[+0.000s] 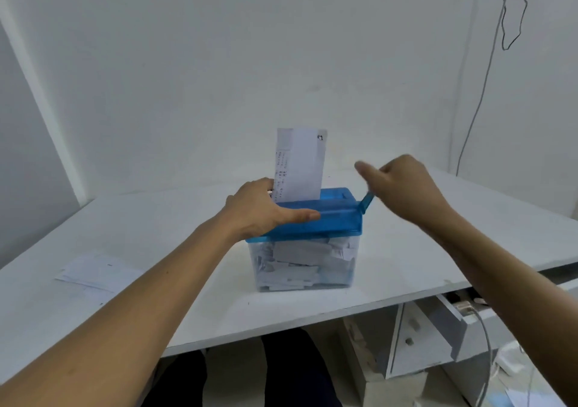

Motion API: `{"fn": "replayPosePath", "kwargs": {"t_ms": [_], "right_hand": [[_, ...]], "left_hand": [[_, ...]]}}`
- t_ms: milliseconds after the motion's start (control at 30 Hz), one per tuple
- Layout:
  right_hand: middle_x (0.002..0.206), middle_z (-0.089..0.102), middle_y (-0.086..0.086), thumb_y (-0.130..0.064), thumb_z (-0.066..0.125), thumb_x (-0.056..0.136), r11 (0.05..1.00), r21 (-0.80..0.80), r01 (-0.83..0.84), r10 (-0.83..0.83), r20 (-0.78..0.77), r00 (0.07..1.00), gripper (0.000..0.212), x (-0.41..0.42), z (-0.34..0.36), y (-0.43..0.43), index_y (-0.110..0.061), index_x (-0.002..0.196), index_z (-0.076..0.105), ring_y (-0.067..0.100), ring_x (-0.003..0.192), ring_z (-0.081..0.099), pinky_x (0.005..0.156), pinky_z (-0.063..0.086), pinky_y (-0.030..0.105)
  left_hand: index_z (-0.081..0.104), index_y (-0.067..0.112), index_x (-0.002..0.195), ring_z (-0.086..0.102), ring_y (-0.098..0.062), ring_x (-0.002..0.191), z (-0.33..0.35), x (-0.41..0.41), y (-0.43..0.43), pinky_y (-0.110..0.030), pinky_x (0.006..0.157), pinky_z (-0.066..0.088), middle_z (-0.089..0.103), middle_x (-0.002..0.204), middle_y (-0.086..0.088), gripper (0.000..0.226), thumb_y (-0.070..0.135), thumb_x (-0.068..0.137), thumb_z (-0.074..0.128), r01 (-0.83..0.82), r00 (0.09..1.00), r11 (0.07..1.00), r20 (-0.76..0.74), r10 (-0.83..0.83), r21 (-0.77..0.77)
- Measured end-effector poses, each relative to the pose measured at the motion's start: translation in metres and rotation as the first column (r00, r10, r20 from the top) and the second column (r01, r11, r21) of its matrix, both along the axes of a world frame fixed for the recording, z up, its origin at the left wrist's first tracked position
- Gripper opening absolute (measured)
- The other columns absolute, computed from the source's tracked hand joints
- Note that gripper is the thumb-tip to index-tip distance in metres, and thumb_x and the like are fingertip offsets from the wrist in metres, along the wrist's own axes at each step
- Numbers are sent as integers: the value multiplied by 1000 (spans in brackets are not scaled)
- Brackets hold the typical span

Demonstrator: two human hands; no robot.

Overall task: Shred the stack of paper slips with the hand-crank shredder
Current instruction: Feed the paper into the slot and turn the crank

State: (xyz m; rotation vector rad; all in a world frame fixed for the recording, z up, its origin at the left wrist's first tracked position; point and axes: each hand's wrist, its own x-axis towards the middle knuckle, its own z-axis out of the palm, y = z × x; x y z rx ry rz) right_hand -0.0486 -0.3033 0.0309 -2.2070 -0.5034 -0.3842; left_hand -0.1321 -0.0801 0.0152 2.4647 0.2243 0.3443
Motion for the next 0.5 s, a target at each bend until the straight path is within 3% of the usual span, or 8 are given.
{"fn": "replayPosePath", "kwargs": {"t_ms": [100, 167, 333, 433, 500], "right_hand": [[63, 59, 19, -38, 53, 92, 993, 118, 25, -29, 34, 999, 55, 21, 11, 18, 13, 80, 66, 23, 55, 45, 55, 42, 33], [74, 69, 17, -36, 53, 94, 986, 167, 15, -14, -5, 1000, 49, 36, 11, 28, 9, 83, 68, 21, 59, 55, 60, 53, 38], [74, 63, 6, -42, 59, 97, 979, 187, -87, 109, -108, 988, 42, 53, 10, 67, -3, 85, 65, 18, 62, 54, 48, 44, 24], [70, 63, 8, -46, 59, 97, 955, 274, -117, 152, -109, 982, 47, 51, 3, 99, -4, 76, 63, 18, 59, 53, 51, 45, 26], [70, 67, 11, -47, 59, 97, 939, 322, -120, 157, -93, 983, 55, 45, 0, 121, 4, 78, 66, 17, 58, 55, 58, 50, 32]], "left_hand": [[52, 38, 131, 59, -19, 111, 0, 2, 5, -45, 99, 53, 60, 122, 14, 125, 101, 24, 62, 2, 1000, 1000, 14, -1, -16], [50, 35, 137, 57, -20, 113, 0, 2, 7, -45, 99, 53, 59, 128, 12, 131, 101, 24, 63, 5, 1000, 1000, 7, -5, 9], [48, 30, 143, 55, -19, 112, 0, -11, 24, -32, 95, 53, 56, 139, 8, 115, 81, 43, 76, 1, 1000, 1000, 17, -1, 13], [50, 33, 140, 59, -20, 113, 0, -26, 47, -38, 96, 56, 59, 136, 10, 121, 91, 36, 73, -48, 999, 998, 9, 47, 47], [50, 36, 139, 59, -19, 113, 0, -36, 64, -38, 95, 56, 59, 133, 12, 124, 97, 32, 67, -81, 997, 993, -5, 82, 88]]}}
